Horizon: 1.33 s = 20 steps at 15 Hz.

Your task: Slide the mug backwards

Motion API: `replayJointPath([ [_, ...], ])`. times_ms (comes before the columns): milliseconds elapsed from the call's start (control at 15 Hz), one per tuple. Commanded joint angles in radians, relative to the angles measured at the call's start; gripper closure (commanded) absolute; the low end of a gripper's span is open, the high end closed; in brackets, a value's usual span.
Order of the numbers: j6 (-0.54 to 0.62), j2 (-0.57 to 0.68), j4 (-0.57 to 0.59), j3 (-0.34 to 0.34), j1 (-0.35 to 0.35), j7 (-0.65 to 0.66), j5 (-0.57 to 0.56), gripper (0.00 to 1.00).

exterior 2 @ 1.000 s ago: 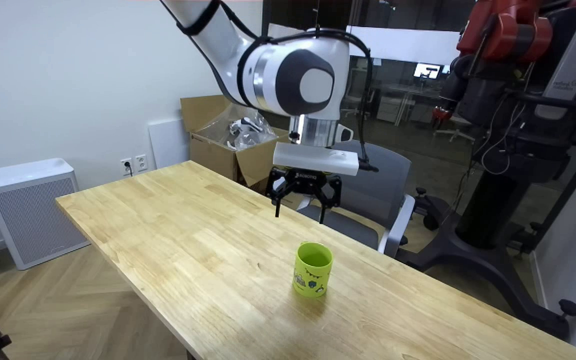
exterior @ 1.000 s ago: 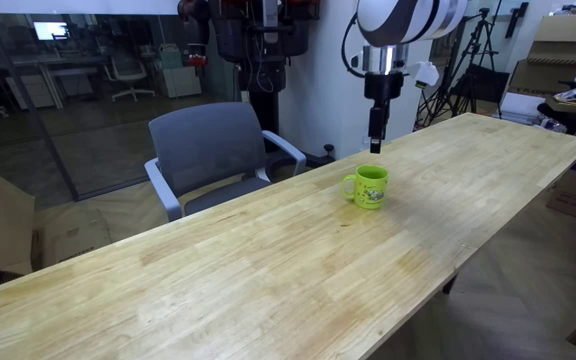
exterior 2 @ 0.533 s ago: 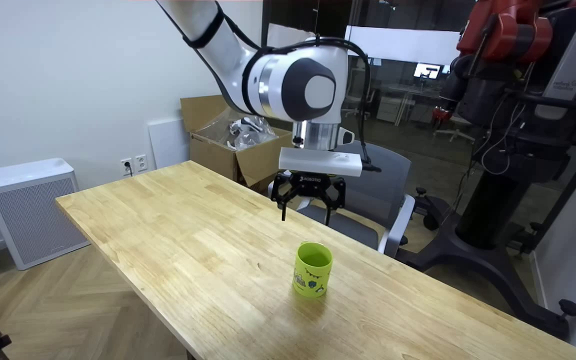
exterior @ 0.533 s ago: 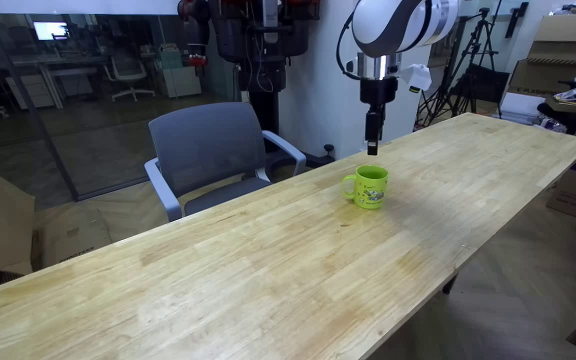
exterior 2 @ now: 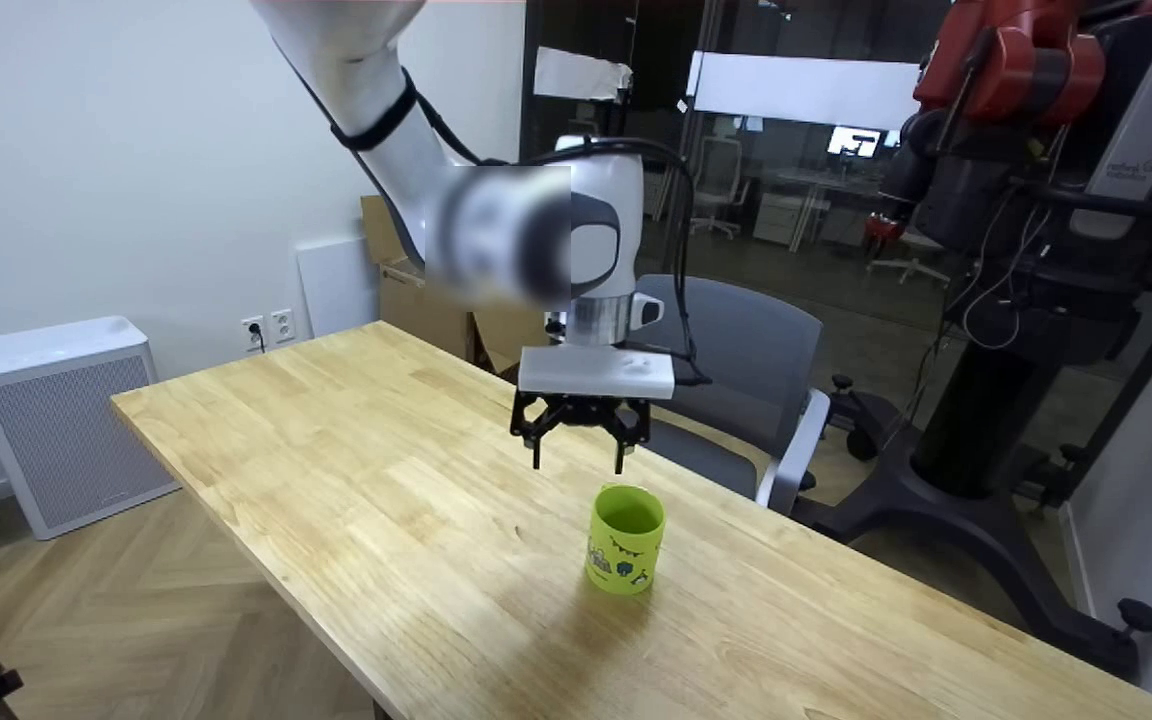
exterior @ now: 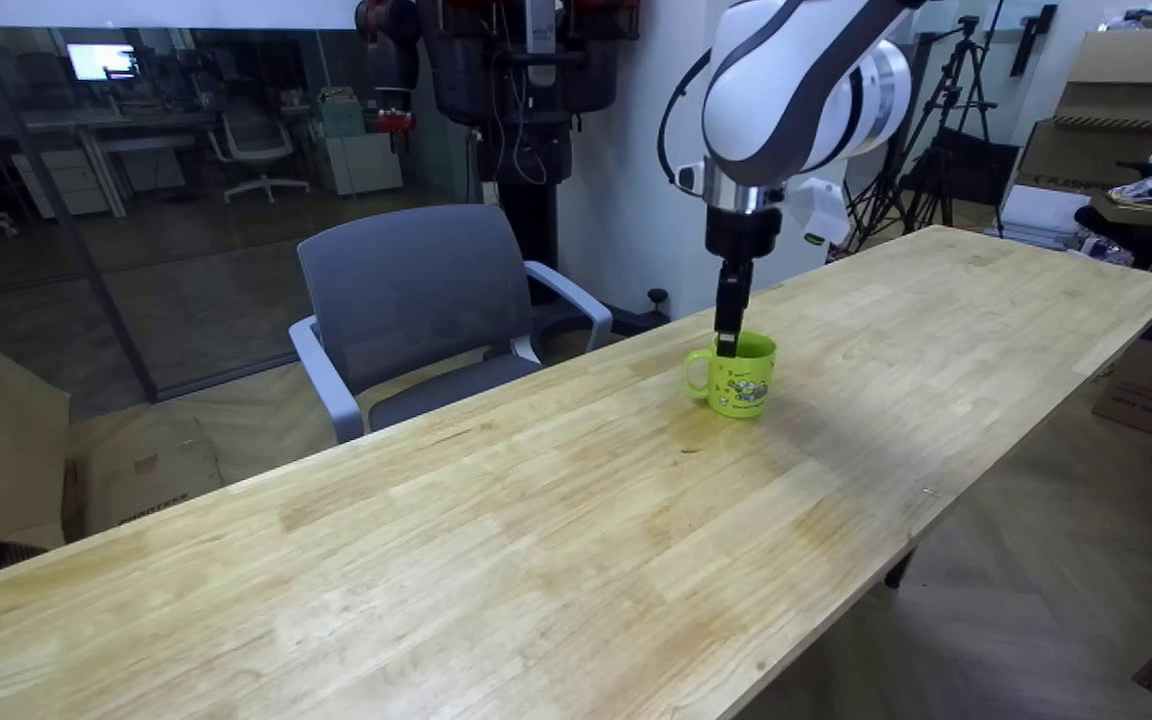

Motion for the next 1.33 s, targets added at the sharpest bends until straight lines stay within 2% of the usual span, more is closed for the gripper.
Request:
replayJointPath([
  [0, 0.06, -0.005, -0.057, 0.053, -0.039, -0.012, 0.02, 0.0],
  [333, 0.173, -0.021, -0.143, 0.064, -0.074, -0.046, -0.004, 0.0],
  [600, 0.216, -0.017, -0.154, 0.069, -0.104, -0.119, -0.021, 0.0],
  [1000, 0.165, 0.008, -0.119, 0.132, -0.192, -0.258, 0.048, 0.0],
  [1267, 0.126, 0.019, -0.098, 0.137, -0.221, -0.333, 0.083, 0.0],
])
